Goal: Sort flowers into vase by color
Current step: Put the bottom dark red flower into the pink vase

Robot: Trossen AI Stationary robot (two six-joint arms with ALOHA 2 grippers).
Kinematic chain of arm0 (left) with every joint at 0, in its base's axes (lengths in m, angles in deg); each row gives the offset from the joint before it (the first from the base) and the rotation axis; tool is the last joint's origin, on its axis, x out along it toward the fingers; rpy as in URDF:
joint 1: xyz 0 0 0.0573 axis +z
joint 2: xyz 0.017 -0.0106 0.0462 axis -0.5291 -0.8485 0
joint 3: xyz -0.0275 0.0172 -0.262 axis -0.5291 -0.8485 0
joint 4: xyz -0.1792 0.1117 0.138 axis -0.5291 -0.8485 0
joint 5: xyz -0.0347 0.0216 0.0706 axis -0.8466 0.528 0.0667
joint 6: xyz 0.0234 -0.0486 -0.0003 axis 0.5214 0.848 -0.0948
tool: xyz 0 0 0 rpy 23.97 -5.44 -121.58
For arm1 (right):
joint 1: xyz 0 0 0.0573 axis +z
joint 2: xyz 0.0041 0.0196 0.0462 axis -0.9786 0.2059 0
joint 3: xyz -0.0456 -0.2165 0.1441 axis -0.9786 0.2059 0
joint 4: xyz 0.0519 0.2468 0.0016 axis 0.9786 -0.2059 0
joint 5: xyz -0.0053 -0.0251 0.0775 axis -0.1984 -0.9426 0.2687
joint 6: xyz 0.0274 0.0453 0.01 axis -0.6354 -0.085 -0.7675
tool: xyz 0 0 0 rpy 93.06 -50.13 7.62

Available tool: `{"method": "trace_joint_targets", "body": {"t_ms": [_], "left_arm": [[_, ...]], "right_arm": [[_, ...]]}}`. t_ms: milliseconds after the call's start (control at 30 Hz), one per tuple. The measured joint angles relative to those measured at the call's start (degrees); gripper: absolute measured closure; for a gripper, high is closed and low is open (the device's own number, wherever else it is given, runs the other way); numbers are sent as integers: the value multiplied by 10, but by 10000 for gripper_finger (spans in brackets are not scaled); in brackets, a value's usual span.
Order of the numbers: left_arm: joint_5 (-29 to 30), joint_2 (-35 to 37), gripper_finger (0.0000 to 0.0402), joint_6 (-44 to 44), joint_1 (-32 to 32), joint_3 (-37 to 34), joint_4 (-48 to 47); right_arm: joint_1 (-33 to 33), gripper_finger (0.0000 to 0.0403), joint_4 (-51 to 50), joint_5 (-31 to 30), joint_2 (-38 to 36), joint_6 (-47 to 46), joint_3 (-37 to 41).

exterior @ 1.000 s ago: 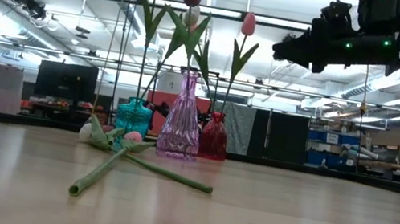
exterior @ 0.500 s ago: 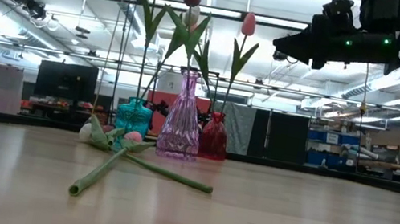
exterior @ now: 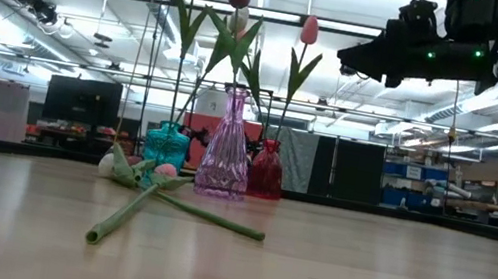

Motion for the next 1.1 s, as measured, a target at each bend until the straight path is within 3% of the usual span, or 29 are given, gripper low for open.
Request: {"method": "trace_joint_targets", "body": {"t_ms": [1100], "left_arm": [[5, 1, 296, -15, -3, 0, 3]], "right_arm": [[0, 209, 3, 0, 0, 0, 0]]}}
